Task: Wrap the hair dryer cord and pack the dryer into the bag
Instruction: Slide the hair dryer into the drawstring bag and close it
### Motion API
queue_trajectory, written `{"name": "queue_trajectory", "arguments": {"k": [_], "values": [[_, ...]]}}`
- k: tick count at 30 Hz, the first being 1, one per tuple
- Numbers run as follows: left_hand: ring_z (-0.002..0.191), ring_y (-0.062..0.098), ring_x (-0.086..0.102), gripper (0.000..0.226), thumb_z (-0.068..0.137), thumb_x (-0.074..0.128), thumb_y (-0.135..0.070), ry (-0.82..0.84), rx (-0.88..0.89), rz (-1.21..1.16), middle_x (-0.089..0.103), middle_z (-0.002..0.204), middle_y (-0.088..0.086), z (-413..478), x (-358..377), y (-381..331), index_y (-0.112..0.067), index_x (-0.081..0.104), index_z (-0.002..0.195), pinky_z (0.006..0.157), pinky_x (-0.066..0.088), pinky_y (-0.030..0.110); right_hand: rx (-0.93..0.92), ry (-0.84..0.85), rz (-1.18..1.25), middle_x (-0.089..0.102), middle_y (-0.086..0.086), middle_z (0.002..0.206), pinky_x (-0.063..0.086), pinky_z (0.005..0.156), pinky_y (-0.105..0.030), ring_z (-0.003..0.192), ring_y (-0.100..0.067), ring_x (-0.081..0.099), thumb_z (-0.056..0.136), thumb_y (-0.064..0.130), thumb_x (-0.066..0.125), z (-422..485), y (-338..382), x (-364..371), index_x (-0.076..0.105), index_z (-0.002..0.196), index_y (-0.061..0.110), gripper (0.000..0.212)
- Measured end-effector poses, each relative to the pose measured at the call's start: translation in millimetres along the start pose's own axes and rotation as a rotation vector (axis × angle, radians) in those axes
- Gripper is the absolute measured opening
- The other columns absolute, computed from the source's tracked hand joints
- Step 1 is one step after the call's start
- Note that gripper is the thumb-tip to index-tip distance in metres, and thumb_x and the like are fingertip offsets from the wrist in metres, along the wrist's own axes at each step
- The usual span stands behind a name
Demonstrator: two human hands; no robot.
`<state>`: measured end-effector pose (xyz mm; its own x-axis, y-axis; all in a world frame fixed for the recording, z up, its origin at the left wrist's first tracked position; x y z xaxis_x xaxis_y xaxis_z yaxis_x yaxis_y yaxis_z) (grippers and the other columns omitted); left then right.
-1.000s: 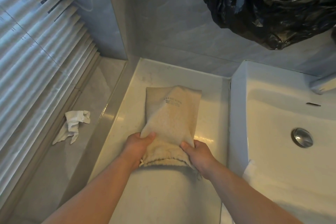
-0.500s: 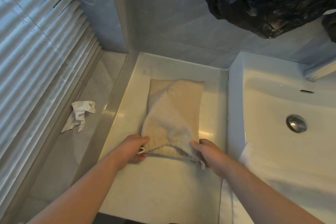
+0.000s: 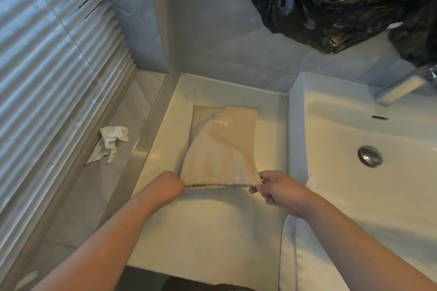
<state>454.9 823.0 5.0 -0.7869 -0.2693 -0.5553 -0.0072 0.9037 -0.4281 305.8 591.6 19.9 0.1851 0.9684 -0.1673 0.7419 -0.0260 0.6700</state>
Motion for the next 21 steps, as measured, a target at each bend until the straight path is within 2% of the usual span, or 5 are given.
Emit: {"name": "queue_trajectory", "arguments": {"k": [3,11,14,16,21], "values": [[0.049,0.017,0.040,0.041,0.094,0.062,-0.038,-0.050,0.028,-0.127,0.046,0.057,0.003,-4,-6,7,-0.013,0.064,0.061,0.047,0.027,0.027,-0.074,-0.118,-0.271,0.069,0.008,0.065,0.036,0.051,-0.019,0.053,-0.011,0.041,0.093,0.011,0.055,-5,14,-9,0.068,0.092,0.009,0.013],[0.048,0.012,0.018,0.040,0.101,0.050,-0.032,-0.035,0.017,-0.603,0.027,0.058,0.000,7,-21,34,-0.019,0.040,0.066,0.047,0.011,0.024,-0.145,-0.417,-0.519,0.073,-0.001,0.073,0.049,0.070,-0.033,0.075,-0.019,0.063,0.088,0.021,0.063,-11,21,-36,0.068,0.077,0.009,0.017],[0.055,0.021,0.038,0.039,0.100,0.053,-0.030,-0.250,-0.021,-0.345,0.042,0.061,0.005,13,-37,45,-0.012,0.049,0.065,0.053,0.025,0.030,-0.174,-0.516,-0.714,0.070,-0.006,0.081,0.044,0.064,-0.030,0.078,-0.024,0.061,0.089,0.021,0.063,-14,29,-43,0.064,0.079,0.009,0.016],[0.080,0.032,0.060,0.033,0.099,0.053,-0.031,-0.370,-0.048,-0.151,0.059,0.077,0.010,15,-44,52,-0.008,0.064,0.079,0.067,0.038,0.031,-0.185,-0.566,-0.829,0.066,-0.007,0.081,0.044,0.062,-0.030,0.077,-0.028,0.060,0.091,0.019,0.060,-17,34,-44,0.060,0.077,0.011,0.016],[0.112,0.035,0.057,0.033,0.095,0.053,-0.039,-0.498,-0.001,0.534,0.064,0.118,0.011,-4,-24,28,-0.013,0.068,0.108,0.089,0.045,0.037,-0.159,-0.482,-1.190,0.068,-0.003,0.094,0.049,0.076,-0.032,0.091,-0.028,0.059,0.090,0.022,0.057,-16,40,-34,0.069,0.092,0.017,0.013]]}}
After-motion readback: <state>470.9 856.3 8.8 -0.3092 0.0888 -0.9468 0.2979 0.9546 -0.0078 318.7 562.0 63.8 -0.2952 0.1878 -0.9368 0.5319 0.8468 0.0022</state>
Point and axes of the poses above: each hand's wrist, its own z-axis towards the middle knuckle, its own x-axis out of the palm, y = z × x, the point moved 3 cm from there along z, towards the middle knuckle
